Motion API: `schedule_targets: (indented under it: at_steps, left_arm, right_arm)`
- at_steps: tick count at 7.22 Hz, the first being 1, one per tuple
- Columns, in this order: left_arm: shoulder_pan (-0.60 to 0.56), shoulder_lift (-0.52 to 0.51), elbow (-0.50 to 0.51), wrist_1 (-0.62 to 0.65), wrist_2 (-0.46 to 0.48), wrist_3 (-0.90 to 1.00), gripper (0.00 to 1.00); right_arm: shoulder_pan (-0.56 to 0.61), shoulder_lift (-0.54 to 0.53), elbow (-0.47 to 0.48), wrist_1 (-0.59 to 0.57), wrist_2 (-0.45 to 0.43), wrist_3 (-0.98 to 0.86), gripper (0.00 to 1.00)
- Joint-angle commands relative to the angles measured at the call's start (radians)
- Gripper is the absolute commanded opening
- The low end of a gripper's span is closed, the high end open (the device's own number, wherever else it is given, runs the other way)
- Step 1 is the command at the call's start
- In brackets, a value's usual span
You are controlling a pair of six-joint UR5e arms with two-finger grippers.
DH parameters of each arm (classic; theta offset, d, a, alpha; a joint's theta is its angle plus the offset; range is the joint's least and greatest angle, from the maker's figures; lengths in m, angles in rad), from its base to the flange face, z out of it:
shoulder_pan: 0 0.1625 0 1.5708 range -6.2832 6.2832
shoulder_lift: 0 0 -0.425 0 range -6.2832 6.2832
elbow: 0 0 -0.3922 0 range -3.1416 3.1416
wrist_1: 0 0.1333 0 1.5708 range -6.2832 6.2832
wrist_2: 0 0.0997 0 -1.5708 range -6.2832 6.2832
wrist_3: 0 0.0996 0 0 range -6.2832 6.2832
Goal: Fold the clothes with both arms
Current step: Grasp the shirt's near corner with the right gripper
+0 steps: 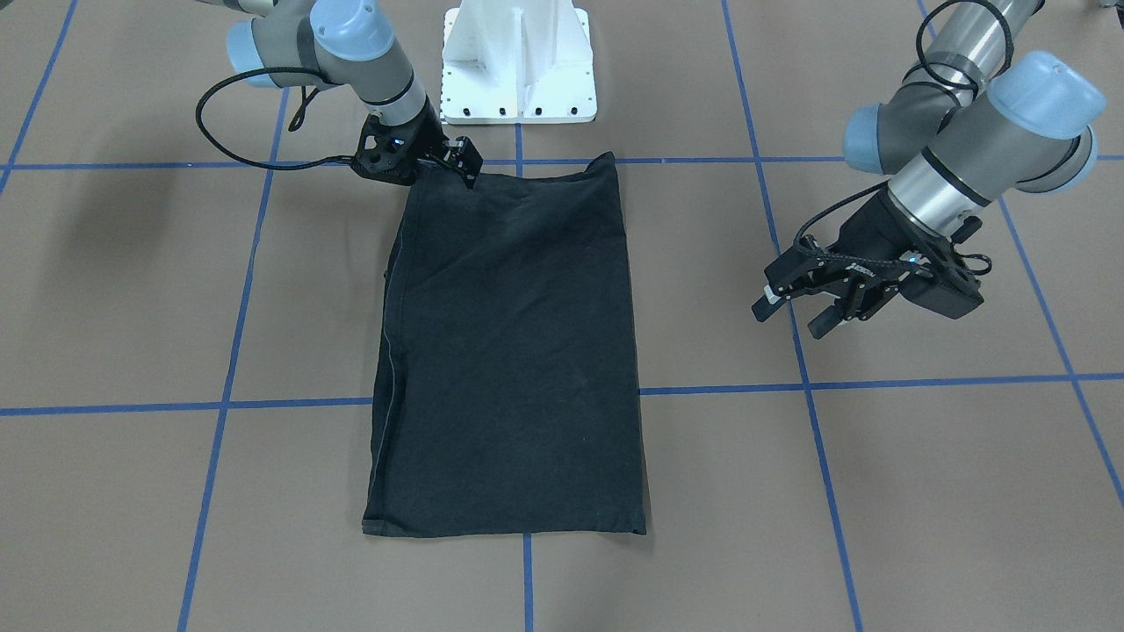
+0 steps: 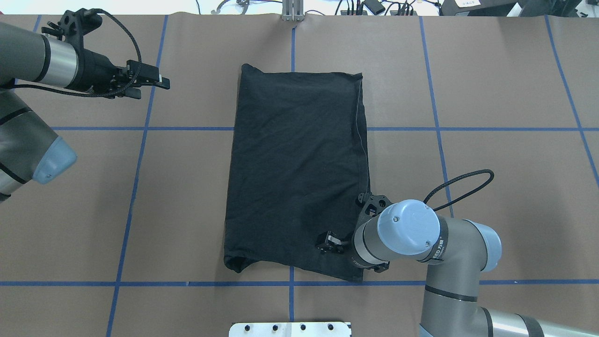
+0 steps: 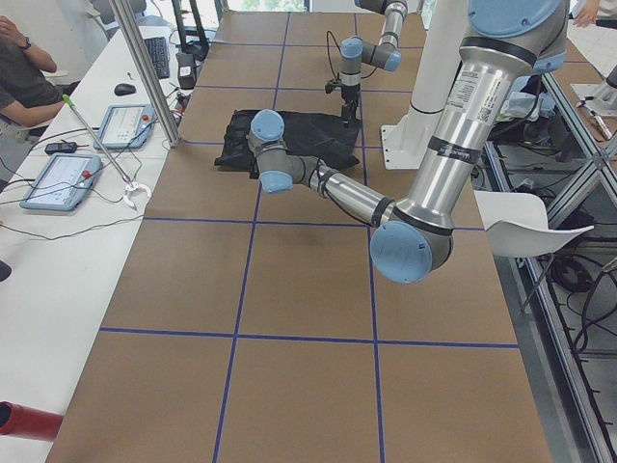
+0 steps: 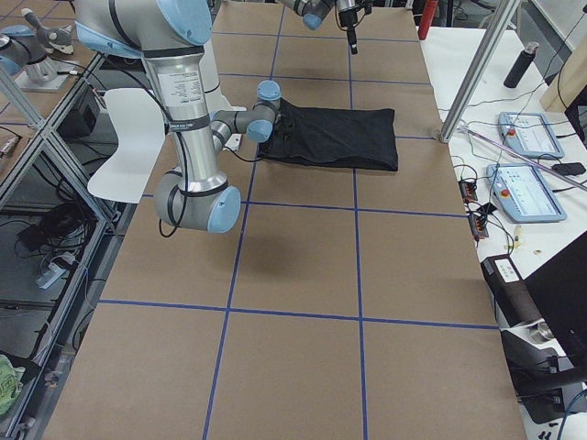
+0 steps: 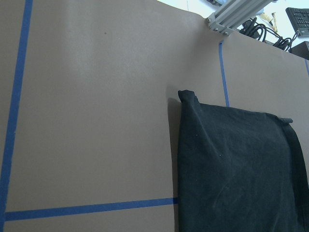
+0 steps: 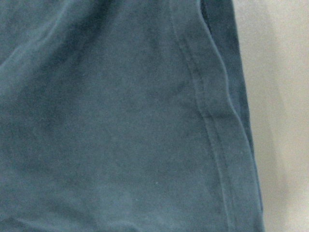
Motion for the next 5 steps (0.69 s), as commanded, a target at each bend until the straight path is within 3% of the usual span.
schedule_targets:
  at_steps: [1, 3, 5]
  left_arm:
    - [0.000, 0.001, 0.000, 0.000, 0.000, 0.000, 1.00]
    - [0.000, 0.001, -0.001, 0.000, 0.002, 0.000, 1.00]
    - [0.000, 0.001, -0.001, 0.000, 0.002, -0.001, 1.00]
  right_arm:
    - [-0.001, 0.001, -0.004, -0.002, -0.002, -0.004, 1.00]
    - [-0.001, 0.001, -0.005, -0.002, -0.002, -0.004, 0.99]
    - [-0.001, 0.001, -0.005, -0.002, -0.002, -0.004, 0.81]
